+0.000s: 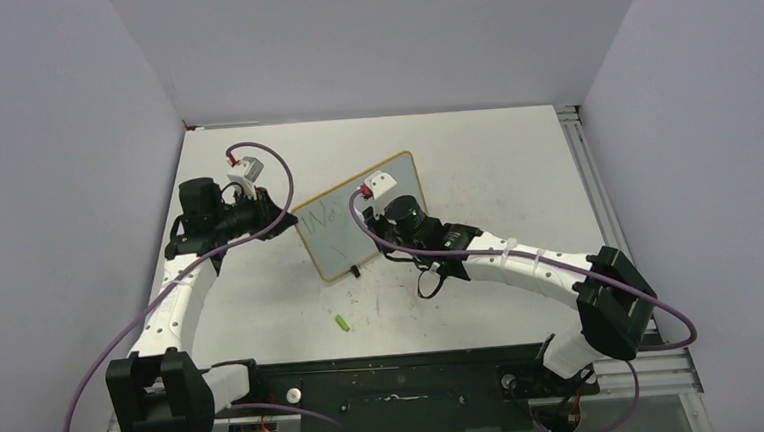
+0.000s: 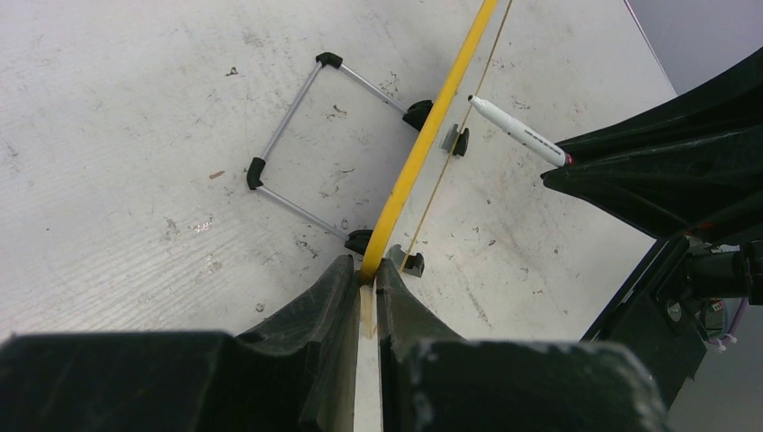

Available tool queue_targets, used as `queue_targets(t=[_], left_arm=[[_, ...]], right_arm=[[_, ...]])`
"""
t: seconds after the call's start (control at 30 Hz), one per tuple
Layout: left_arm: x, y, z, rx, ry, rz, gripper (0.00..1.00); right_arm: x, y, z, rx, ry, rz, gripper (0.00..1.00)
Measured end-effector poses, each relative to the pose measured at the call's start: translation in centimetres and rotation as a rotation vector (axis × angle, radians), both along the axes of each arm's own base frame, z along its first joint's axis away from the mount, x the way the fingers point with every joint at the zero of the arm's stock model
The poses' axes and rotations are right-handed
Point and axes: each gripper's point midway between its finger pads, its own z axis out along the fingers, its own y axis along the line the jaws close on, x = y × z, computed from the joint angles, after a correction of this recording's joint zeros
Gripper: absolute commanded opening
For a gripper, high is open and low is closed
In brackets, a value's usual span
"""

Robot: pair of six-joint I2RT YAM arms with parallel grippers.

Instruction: Write a sentence on the whiteboard

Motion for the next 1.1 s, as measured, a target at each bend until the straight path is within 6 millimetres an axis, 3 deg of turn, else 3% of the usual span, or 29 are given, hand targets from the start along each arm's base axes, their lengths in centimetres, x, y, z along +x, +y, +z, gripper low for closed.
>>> queue_targets(t=[0.2,0.77,1.1], left_arm=[[0.0,0.0,0.0,0.0,0.0,0.0,0.0],[0.1,0.1,-0.1,0.007,-0.003,0.006,0.0],[0.1,0.1,-0.1,0.006,-0.002,0.005,0.0]], right_arm=[[0.6,0.8,1.1,0.025,-0.025,0.003,0.05],[0.9,1.1,0.3,0.017,-0.008,-0.003,0.05],[-0.3,-0.1,-2.4,-0.03,0.059,-0.01,0.05]])
